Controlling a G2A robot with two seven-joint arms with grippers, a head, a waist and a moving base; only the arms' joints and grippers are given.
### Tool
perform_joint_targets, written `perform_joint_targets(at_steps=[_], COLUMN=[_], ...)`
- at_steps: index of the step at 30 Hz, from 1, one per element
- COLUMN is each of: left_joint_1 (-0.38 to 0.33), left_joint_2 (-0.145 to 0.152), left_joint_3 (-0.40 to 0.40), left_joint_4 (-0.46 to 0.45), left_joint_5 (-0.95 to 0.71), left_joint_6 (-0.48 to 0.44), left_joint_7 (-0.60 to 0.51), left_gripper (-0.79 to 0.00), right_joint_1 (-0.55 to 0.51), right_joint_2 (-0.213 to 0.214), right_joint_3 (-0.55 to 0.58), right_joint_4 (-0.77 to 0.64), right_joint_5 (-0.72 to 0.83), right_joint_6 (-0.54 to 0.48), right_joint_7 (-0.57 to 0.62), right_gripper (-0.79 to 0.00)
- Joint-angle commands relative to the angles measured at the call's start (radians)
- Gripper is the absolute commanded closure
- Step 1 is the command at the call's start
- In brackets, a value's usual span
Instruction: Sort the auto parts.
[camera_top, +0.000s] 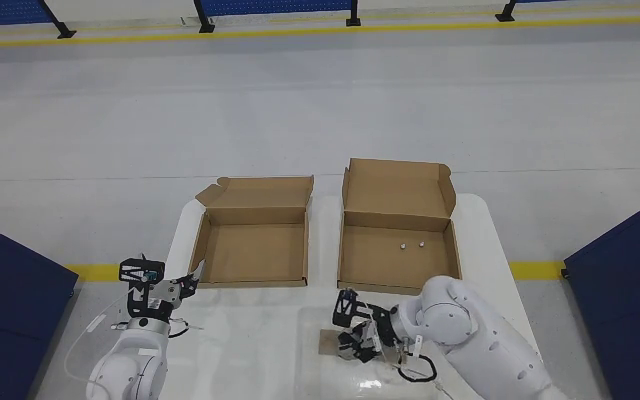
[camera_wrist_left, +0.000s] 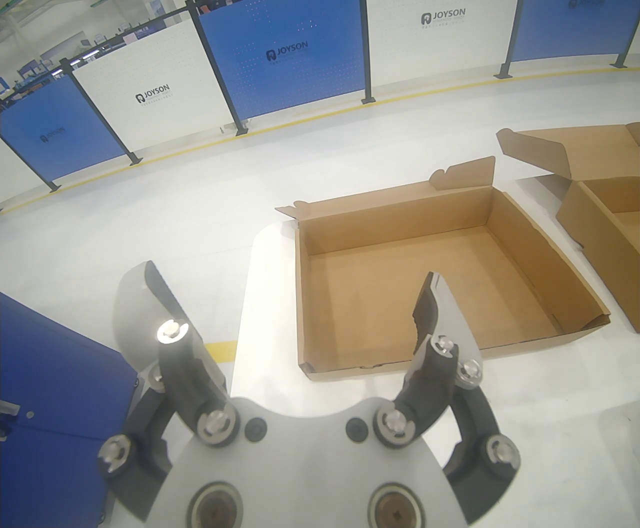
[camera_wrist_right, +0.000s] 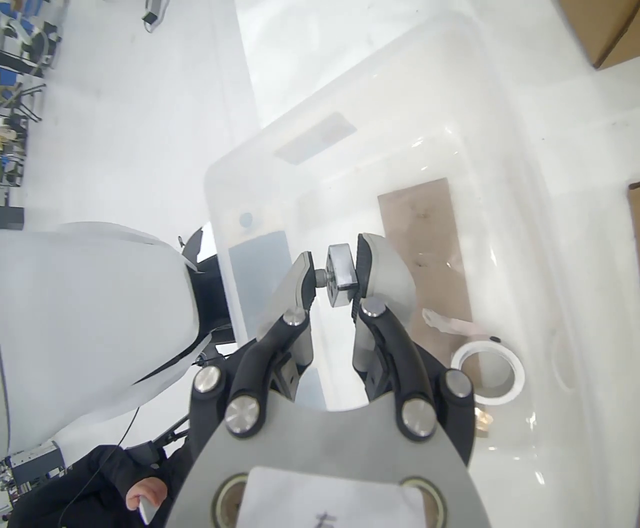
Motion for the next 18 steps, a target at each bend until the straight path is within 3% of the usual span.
perform_joint_targets(at_steps=[1,12,18], left_joint_1=[0.000,0.000,0.000], left_joint_2=[0.000,0.000,0.000], left_joint_3=[0.000,0.000,0.000], left_joint_4=[0.000,0.000,0.000], left_joint_5=[0.000,0.000,0.000], left_joint_6=[0.000,0.000,0.000], left_joint_7=[0.000,0.000,0.000], left_gripper=[-0.785,-0.785,-0.785], right_joint_1=[-0.027,-0.146,-0.147], right_joint_2=[0.020,0.197,0.202], right_joint_3=[0.035,0.159,0.160], right_joint_4=[-0.017,-0.022,-0.021], right_joint_5=[0.049,0.345,0.353], right_joint_6=[-0.018,-0.208,-0.213], right_joint_7=[-0.021,-0.210,-0.215], right_gripper=[0.000,0.000,0.000])
